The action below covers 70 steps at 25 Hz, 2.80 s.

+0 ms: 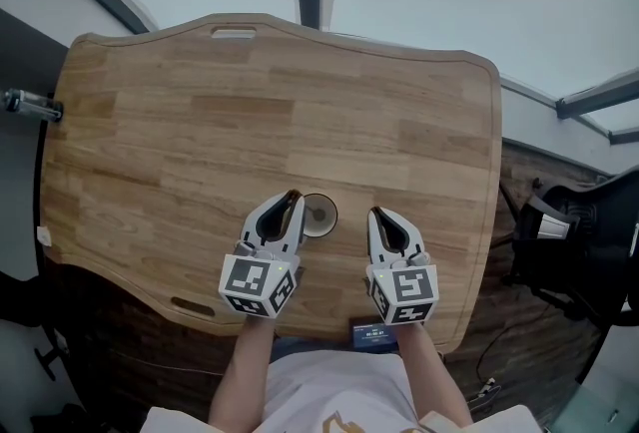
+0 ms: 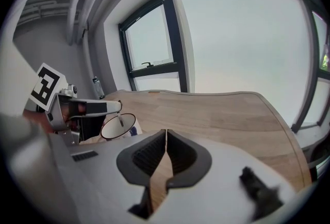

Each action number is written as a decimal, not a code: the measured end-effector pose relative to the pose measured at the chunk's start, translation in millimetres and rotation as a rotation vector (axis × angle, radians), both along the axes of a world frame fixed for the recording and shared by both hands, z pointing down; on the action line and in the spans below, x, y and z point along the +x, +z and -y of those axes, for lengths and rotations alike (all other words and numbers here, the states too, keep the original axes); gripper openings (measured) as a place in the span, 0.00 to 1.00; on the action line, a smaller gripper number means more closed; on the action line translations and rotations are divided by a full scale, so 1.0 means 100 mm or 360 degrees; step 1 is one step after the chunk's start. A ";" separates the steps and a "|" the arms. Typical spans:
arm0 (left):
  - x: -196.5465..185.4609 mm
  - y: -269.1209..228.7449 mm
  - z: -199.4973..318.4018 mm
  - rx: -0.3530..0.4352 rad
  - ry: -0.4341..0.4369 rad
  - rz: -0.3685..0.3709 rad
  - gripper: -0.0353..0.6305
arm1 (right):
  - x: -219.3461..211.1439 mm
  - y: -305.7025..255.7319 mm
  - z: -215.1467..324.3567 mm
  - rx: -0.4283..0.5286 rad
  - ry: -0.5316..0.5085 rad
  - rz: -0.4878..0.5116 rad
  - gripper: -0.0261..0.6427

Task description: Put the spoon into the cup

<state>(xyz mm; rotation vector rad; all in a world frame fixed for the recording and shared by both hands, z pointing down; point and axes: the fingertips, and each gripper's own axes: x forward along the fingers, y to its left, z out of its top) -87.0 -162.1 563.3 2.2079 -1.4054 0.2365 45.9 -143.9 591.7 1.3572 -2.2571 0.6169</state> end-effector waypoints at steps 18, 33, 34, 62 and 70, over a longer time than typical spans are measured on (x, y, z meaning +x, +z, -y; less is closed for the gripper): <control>0.05 0.07 0.02 0.0096 0.0022 0.0186 0.13 | -0.05 0.06 0.02 -0.0034 -0.0034 0.0002 0.09; 0.06 0.02 0.03 0.0168 -0.0025 0.0203 0.35 | 0.00 0.05 -0.01 -0.0036 -0.0033 0.0019 0.09; 0.08 0.02 0.03 0.0168 -0.0021 0.0202 0.35 | 0.01 0.04 -0.01 -0.0035 -0.0029 0.0019 0.09; 0.11 -0.41 -0.14 0.0232 0.0003 0.0205 0.07 | 0.24 -0.38 -0.02 0.0150 0.0110 -0.0048 0.09; 0.25 -0.54 -0.24 0.0188 0.0075 0.0068 0.07 | 0.31 -0.75 -0.04 0.0331 0.0178 -0.0002 0.09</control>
